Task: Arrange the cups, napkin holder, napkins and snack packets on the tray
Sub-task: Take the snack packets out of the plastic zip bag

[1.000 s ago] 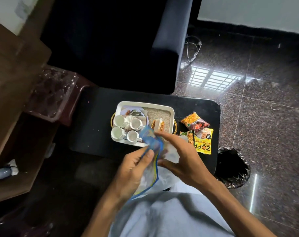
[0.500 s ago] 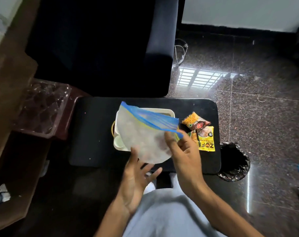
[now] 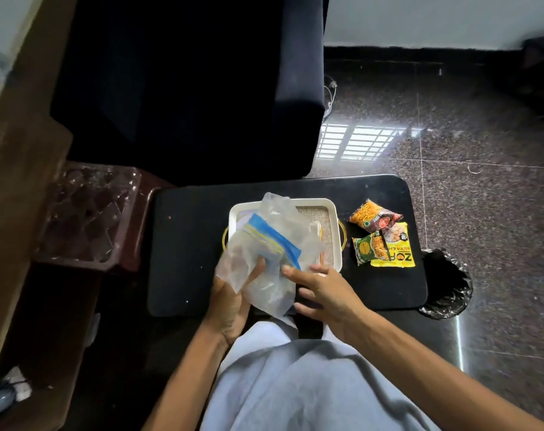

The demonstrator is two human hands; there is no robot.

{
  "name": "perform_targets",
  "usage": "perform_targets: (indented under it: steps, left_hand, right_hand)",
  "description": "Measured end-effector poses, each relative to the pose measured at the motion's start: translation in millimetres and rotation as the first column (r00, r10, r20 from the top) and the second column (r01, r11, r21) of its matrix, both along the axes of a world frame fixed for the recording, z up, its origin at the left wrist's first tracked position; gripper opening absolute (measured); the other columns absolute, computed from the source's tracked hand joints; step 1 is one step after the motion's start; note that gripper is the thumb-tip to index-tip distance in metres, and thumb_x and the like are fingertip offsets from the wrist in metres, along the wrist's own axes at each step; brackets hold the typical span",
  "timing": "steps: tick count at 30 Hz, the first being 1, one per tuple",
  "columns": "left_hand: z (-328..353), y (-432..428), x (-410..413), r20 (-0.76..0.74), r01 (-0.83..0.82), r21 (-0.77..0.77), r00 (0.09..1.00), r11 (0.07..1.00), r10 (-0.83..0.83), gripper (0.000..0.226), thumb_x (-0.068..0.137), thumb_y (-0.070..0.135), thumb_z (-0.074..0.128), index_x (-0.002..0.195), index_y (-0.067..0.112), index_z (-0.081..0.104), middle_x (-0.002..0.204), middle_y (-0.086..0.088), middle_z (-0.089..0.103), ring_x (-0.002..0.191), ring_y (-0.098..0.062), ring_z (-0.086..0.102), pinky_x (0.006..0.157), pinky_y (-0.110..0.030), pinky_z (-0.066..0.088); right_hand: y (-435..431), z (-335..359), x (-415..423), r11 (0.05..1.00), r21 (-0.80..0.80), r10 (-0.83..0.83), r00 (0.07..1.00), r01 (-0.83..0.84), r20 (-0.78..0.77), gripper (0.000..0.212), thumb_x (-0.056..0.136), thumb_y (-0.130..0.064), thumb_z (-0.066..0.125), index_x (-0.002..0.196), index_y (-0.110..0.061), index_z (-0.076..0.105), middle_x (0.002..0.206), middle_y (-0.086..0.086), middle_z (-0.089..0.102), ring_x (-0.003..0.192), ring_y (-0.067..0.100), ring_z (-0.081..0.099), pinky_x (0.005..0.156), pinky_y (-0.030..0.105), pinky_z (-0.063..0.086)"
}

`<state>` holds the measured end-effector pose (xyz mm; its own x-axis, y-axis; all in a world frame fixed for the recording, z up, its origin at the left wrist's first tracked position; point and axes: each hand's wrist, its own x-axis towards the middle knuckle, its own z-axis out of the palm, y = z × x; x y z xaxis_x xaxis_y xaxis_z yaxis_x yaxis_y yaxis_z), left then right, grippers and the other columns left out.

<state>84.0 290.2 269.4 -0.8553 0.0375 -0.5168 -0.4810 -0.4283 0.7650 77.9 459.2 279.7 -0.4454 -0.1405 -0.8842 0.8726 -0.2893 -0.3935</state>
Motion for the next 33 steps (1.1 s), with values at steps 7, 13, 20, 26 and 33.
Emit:
perform_targets:
  steps: [7, 13, 20, 26, 33]
  left_hand:
    - [-22, -6, -9, -0.213, -0.008, -0.675, 0.959, 0.737, -0.185, 0.014, 0.073, -0.001, 0.075, 0.08, 0.011, 0.073, 0.076, -0.003, 0.07, 0.07, -0.015, 0.063, 0.067, -0.023, 0.053]
    - [-30, 38, -12, -0.287, -0.052, -0.937, 0.679, 0.346, -0.675, 0.01, 0.074, 0.005, 0.084, 0.082, 0.006, 0.078, 0.08, -0.006, 0.07, 0.069, -0.008, 0.058, 0.063, -0.001, 0.038]
    - [-34, 116, -21, -0.171, 0.509, -0.67, 0.601, 0.54, -0.78, 0.008, 0.078, -0.007, 0.075, 0.078, 0.0, 0.074, 0.079, -0.001, 0.073, 0.075, -0.011, 0.064, 0.065, -0.029, 0.059]
    - [-65, 204, -24, -0.072, 0.598, -0.679, 0.522, 0.425, -0.85, 0.019, 0.073, 0.004, 0.084, 0.089, 0.013, 0.078, 0.086, 0.001, 0.074, 0.08, -0.006, 0.07, 0.066, -0.026, 0.056]
    - [-107, 287, -17, 0.285, 0.49, -0.415, 0.87, 0.766, -0.403, 0.025, 0.084, 0.048, 0.074, 0.107, 0.041, 0.073, 0.108, 0.013, 0.077, 0.105, -0.006, 0.072, 0.08, -0.024, 0.061]
  right_hand:
    - [-7, 4, 19, 0.902, 0.431, 0.204, 0.872, 0.009, -0.446, 0.052, 0.078, -0.006, 0.083, 0.121, -0.019, 0.057, 0.117, -0.002, 0.071, 0.096, 0.01, 0.073, 0.081, 0.033, 0.063]
    - [8, 13, 46, 0.75, 0.655, 0.556, 0.627, -0.093, -0.546, 0.071, 0.083, -0.019, 0.08, 0.146, -0.013, 0.047, 0.123, -0.004, 0.069, 0.101, -0.004, 0.067, 0.088, 0.013, 0.054]
    - [107, 1, 45, 0.427, 0.895, 0.718, 0.553, 0.131, -0.423, 0.067, 0.052, -0.049, 0.093, 0.11, -0.026, 0.068, 0.118, 0.0, 0.059, 0.103, 0.015, 0.055, 0.075, 0.028, 0.054]
    - [193, -40, 57, 0.536, 0.83, 0.584, 0.641, 0.157, -0.498, 0.056, 0.069, -0.071, 0.069, 0.109, -0.032, 0.066, 0.101, -0.012, 0.072, 0.088, 0.01, 0.063, 0.077, 0.024, 0.053]
    - [356, -171, 62, 0.408, 0.89, -0.016, 0.977, 0.202, -0.214, 0.037, 0.076, -0.049, 0.079, 0.092, -0.016, 0.074, 0.087, 0.008, 0.075, 0.086, 0.031, 0.067, 0.08, 0.037, 0.046]
